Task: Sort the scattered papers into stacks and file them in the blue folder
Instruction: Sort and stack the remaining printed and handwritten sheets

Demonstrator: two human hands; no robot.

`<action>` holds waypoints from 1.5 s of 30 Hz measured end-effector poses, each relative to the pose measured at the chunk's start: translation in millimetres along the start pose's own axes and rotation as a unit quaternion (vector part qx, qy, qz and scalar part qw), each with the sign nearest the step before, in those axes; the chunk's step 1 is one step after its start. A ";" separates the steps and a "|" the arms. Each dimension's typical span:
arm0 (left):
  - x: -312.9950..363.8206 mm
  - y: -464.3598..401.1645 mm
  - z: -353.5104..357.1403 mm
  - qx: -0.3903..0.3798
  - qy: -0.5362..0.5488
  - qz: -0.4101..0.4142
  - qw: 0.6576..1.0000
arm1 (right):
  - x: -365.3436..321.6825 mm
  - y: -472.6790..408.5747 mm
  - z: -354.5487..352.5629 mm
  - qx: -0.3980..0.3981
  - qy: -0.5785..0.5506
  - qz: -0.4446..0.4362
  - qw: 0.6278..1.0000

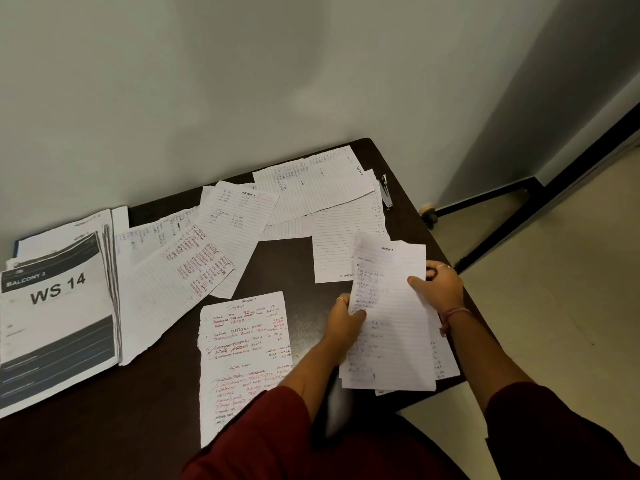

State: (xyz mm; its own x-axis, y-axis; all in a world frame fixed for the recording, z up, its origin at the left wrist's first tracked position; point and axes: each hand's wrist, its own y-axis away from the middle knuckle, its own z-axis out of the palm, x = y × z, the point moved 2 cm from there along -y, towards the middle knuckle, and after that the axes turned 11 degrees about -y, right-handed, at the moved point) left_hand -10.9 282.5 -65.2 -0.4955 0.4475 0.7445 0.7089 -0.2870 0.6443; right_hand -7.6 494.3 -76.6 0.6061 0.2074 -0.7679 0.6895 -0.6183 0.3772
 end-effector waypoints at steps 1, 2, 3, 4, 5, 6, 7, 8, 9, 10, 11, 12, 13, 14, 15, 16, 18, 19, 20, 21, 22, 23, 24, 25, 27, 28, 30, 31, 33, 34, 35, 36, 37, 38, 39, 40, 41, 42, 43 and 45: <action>-0.2 4.1 -3.3 -0.004 0.011 0.004 1.000 | 0.2 3.3 0.4 0.005 -0.010 -0.009 1.000; -2.2 7.8 -8.1 -0.005 0.026 0.009 1.000 | -0.9 9.0 1.0 0.009 -0.027 -0.017 0.999; -3.9 11.8 -13.3 -0.005 0.041 0.013 0.999 | -0.8 13.9 2.0 0.014 -0.048 -0.028 0.998; -6.4 15.4 -19.3 -0.004 0.060 0.017 0.998 | -2.9 21.1 3.8 0.009 -0.073 -0.036 0.997; -8.5 19.7 -25.3 -0.003 0.076 0.019 0.997 | -4.9 27.7 5.9 -0.006 -0.106 -0.042 0.993; -11.1 23.4 -30.6 -0.002 0.090 0.021 0.996 | -6.5 34.3 7.8 -0.025 -0.143 -0.038 0.989; -14.3 27.6 -36.6 -0.002 0.096 0.022 0.995 | -9.1 40.6 11.9 -0.046 -0.172 -0.031 0.984; -17.9 31.0 -42.0 -0.003 0.098 0.025 0.995 | -12.7 47.1 16.1 -0.070 -0.185 -0.025 0.980; -21.7 34.3 -47.4 -0.002 0.092 0.027 0.995 | -15.3 52.7 22.2 -0.093 -0.180 -0.022 0.979; -25.3 36.5 -52.7 0.002 0.087 0.029 0.996 | -16.7 56.9 28.1 -0.114 -0.168 -0.021 0.979; -27.7 38.7 -57.4 0.008 0.077 0.029 0.997 | -19.1 61.0 33.2 -0.132 -0.161 -0.021 0.978; -30.9 40.1 -63.4 0.016 0.071 0.030 0.997 | -22.4 65.0 39.5 -0.146 -0.156 -0.024 0.977; -33.9 40.8 -69.2 0.026 0.063 0.027 0.997 | -26.5 69.2 45.5 -0.159 -0.155 -0.026 0.975; -36.7 42.2 -75.8 0.036 0.059 0.022 0.997 | -30.7 73.7 52.3 -0.171 -0.160 -0.025 0.972; -38.7 44.1 -82.0 0.045 0.055 0.019 0.997 | -35.0 77.8 58.5 -0.183 -0.169 -0.022 0.968; -39.6 46.2 -87.4 0.051 0.053 0.018 0.997 | -38.9 81.8 63.8 -0.194 -0.179 -0.022 0.964; -43.6 50.5 -100.9 0.059 0.050 0.015 0.997 | -46.6 91.7 75.6 -0.206 -0.191 -0.020 0.959; -45.4 52.7 -109.1 0.064 0.046 0.016 0.997 | -48.0 95.5 81.5 -0.206 -0.197 -0.017 0.958; -48.5 54.6 -118.2 0.076 0.040 0.015 0.996 | -48.4 98.7 86.6 -0.204 -0.209 -0.014 0.956; -51.6 57.0 -127.4 0.094 0.040 0.017 0.995 | -49.1 102.4 90.3 -0.200 -0.221 -0.006 0.955; -56.6 59.4 -138.8 0.120 0.047 0.019 0.991 | -48.6 105.9 95.2 -0.194 -0.235 0.004 0.952; -62.0 62.4 -150.1 0.151 0.052 0.021 0.987 | -47.7 110.2 100.0 -0.188 -0.248 0.016 0.950; -68.1 66.0 -163.5 0.189 0.039 0.022 0.981 | -46.8 115.5 105.3 -0.184 -0.259 0.026 0.948; -74.7 70.8 -177.2 0.228 0.007 0.016 0.973 | -46.4 122.0 110.3 -0.180 -0.268 0.033 0.946; -91.4 77.7 -203.2 0.279 -0.068 -0.007 0.958 | -43.8 134.7 121.3 -0.177 -0.272 0.039 0.945; -100.7 78.8 -214.5 0.288 -0.104 -0.012 0.952 | -42.0 141.2 127.8 -0.176 -0.269 0.040 0.946; -116.0 79.6 -230.8 0.288 -0.152 -0.008 0.946 | -38.4 155.2 141.7 -0.174 -0.257 0.044 0.950; -119.2 80.5 -235.5 0.281 -0.160 -0.004 0.946 | -37.9 161.7 147.9 -0.177 -0.247 0.042 0.952; -120.3 80.4 -243.5 0.275 -0.154 -0.001 0.949 | -38.3 173.5 162.3 -0.179 -0.216 0.030 0.959; -118.4 79.7 -246.8 0.276 -0.147 0.001 0.950 | -39.8 179.5 169.1 -0.183 -0.199 0.021 0.963; -115.5 79.3 -249.0 0.273 -0.142 0.001 0.952 | -40.6 184.6 175.7 -0.184 -0.181 0.012 0.966; -112.4 78.0 -249.8 0.270 -0.139 0.005 0.953 | -42.6 188.7 181.0 -0.186 -0.160 -0.003 0.969; -110.8 77.1 -250.7 0.265 -0.134 0.009 0.955 | -43.5 192.7 186.6 -0.185 -0.137 -0.017 0.973; -110.8 75.9 -251.0 0.258 -0.127 0.014 0.958 | -43.8 196.1 191.3 -0.182 -0.115 -0.031 0.976; -109.5 76.1 -250.9 0.252 -0.121 0.015 0.960 | -45.3 199.1 195.3 -0.178 -0.090 -0.044 0.979; -109.9 75.1 -251.1 0.250 -0.103 0.012 0.963 | -48.5 202.1 198.1 -0.173 -0.067 -0.059 0.981; -110.5 73.8 -250.9 0.239 -0.082 0.004 0.968 | -50.8 203.7 200.3 -0.167 -0.045 -0.077 0.982; -110.3 71.9 -251.3 0.233 -0.063 -0.001 0.970 | -53.2 204.9 203.0 -0.161 -0.025 -0.092 0.982; -110.4 69.6 -251.3 0.222 -0.047 -0.014 0.974 | -56.0 206.3 204.9 -0.158 -0.005 -0.096 0.983; -108.5 66.9 -251.3 0.201 -0.014 -0.030 0.979 | -59.5 209.0 208.5 -0.155 0.027 -0.091 0.983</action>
State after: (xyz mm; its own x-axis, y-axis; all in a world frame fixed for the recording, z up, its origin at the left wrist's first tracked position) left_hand -35.8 1.9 -58.9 -0.5323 0.4771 0.6993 0.8223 0.0949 0.5611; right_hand 17.8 194.7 -60.0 0.4764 0.3384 -0.8115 0.8709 -0.3088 0.3825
